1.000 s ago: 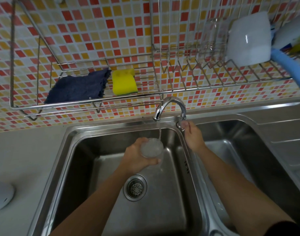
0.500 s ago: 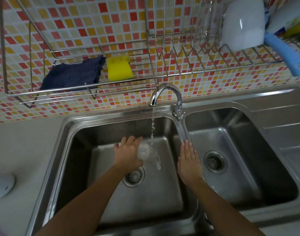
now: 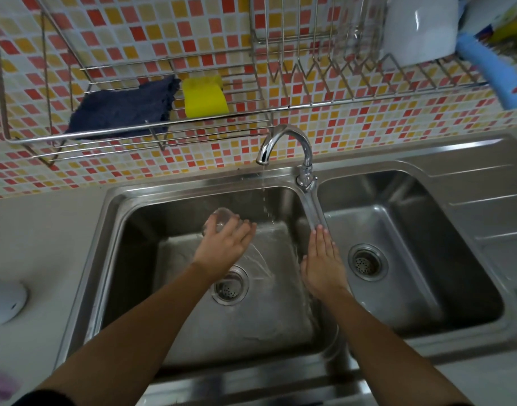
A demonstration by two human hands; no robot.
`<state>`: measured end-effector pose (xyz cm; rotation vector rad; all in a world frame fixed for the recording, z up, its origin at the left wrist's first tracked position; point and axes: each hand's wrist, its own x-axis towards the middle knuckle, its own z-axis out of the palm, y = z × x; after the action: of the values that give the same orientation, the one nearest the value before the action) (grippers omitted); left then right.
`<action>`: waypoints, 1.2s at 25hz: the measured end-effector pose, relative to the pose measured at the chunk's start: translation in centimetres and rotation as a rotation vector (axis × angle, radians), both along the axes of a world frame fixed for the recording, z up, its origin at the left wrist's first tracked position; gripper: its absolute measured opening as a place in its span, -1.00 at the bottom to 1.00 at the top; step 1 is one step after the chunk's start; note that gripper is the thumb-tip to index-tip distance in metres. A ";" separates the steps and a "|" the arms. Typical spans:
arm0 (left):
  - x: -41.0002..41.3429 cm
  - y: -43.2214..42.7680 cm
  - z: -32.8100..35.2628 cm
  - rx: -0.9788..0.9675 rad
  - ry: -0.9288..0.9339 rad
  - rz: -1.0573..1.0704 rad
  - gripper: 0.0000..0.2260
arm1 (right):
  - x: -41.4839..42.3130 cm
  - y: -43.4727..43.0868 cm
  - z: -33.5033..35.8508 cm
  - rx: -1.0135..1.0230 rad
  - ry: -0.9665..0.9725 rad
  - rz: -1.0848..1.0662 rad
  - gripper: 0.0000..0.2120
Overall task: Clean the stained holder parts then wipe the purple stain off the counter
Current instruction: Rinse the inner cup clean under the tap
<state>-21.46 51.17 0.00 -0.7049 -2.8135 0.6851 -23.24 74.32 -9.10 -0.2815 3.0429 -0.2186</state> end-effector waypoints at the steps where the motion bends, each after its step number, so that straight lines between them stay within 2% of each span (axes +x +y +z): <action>1: 0.0 -0.1 0.1 -0.035 0.037 -0.037 -0.29 | 0.0 0.0 0.1 0.000 0.002 -0.009 -0.34; 4: 0.6 -0.4 0.1 -0.059 0.108 -0.122 -0.28 | 0.1 0.0 0.4 0.031 -0.064 -0.008 -0.35; 6: 1.1 -0.6 1.0 -0.020 0.115 -0.067 -0.26 | 0.2 -0.3 1.1 0.031 -0.097 -0.025 -0.39; 7: 1.3 -0.8 1.3 0.076 0.096 0.007 -0.26 | 0.3 -0.8 1.6 0.028 -0.103 -0.025 -0.40; 8: 1.4 -1.1 1.4 0.257 0.035 0.136 -0.26 | 0.6 -1.4 2.1 0.025 -0.108 -0.016 -0.40; 9: 1.5 -1.8 1.0 0.539 -0.070 0.316 -0.28 | 1.0 -2.2 2.7 0.008 -0.113 -0.002 -0.40; 11: 2.5 -3.6 1.2 1.303 -0.295 0.720 -0.29 | 2.4 -4.8 3.9 -0.060 -0.096 0.044 -0.37; 12: 3.3 -4.6 1.4 1.566 -0.350 0.841 -0.27 | 3.1 -6.4 4.5 -0.103 -0.080 0.078 -0.37; 13: 4.0 -5.9 1.6 1.689 -0.347 0.877 -0.25 | 3.8 -8.1 5.2 -0.143 -0.068 0.114 -0.39; 18: 7.4 -14.2 7.3 1.625 -0.203 0.681 -0.32 | 6.5 -18.9 7.4 -0.256 -0.041 0.247 -0.41; 22: 10.6 -24.8 13.7 1.607 -0.043 0.636 -0.33 | 9.4 -30.7 8.2 -0.293 -0.042 0.353 -0.25; 23: 11.2 -27.5 15.0 1.596 -0.004 0.633 -0.32 | 9.9 -33.2 8.4 -0.287 -0.040 0.387 -0.27; 27: 14.0 -38.8 16.2 1.533 0.078 0.703 -0.28 | 12.3 -41.3 8.1 -0.227 -0.042 0.440 -0.42; 30: 16.3 -46.9 13.6 1.494 0.078 0.816 -0.23 | 13.9 -45.2 5.8 -0.187 -0.078 0.415 -0.30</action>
<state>-5.11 4.32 13.65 0.7001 -2.4394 -1.2375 -9.29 29.12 -3.27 -0.8800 2.8050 -0.4691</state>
